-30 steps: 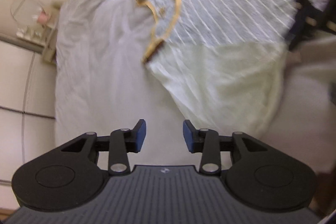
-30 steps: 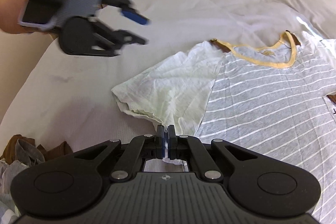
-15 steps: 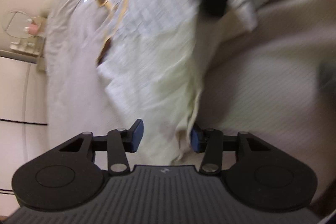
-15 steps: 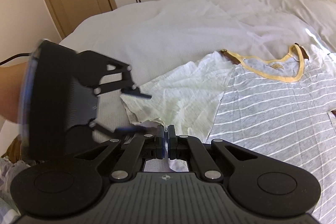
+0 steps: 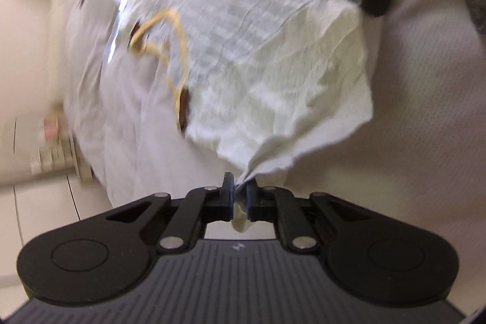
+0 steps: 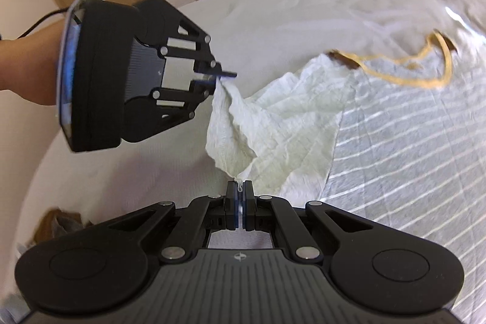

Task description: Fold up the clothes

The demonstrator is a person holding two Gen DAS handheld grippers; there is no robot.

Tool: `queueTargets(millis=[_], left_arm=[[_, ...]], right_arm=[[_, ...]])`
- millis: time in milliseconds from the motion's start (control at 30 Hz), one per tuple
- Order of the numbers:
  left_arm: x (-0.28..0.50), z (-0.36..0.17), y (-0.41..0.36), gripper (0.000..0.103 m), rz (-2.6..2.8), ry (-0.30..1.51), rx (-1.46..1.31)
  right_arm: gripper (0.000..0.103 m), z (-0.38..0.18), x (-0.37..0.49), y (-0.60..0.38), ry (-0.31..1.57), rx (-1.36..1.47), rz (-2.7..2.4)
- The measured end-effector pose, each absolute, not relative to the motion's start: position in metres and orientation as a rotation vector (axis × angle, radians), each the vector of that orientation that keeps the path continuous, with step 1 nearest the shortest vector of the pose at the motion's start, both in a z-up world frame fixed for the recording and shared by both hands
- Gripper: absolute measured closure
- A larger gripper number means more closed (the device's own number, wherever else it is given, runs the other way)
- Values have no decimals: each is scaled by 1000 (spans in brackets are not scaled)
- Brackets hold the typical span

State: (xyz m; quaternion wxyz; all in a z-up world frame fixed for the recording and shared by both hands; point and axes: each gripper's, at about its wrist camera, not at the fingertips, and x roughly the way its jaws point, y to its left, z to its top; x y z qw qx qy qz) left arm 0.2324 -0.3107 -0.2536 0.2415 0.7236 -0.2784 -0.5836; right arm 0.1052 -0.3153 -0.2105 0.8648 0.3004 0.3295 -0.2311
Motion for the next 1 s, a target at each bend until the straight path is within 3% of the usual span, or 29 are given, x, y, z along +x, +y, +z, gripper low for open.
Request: queueTargets(millis=[200,533,767,900,1000], left_arm=[[214,-266,-336,89,-1613,-757,1954],[222,-242,-384,74,-1570,-352,1645],[266,-226,-375,68,-1485,104,1434],[289,-218,-372,67,-1450,357,1278],[304,-215,-373,67,-1433,555,1130]], right_arm=[[102,-217,81,-334,664,729,-585],[102,-243,56,-362,702,827,-678],[101,-247,50,-361,726,835,-661],[97,-249,51,-362,757,826,-628],[88,-247,53,-363,779,797,-606]])
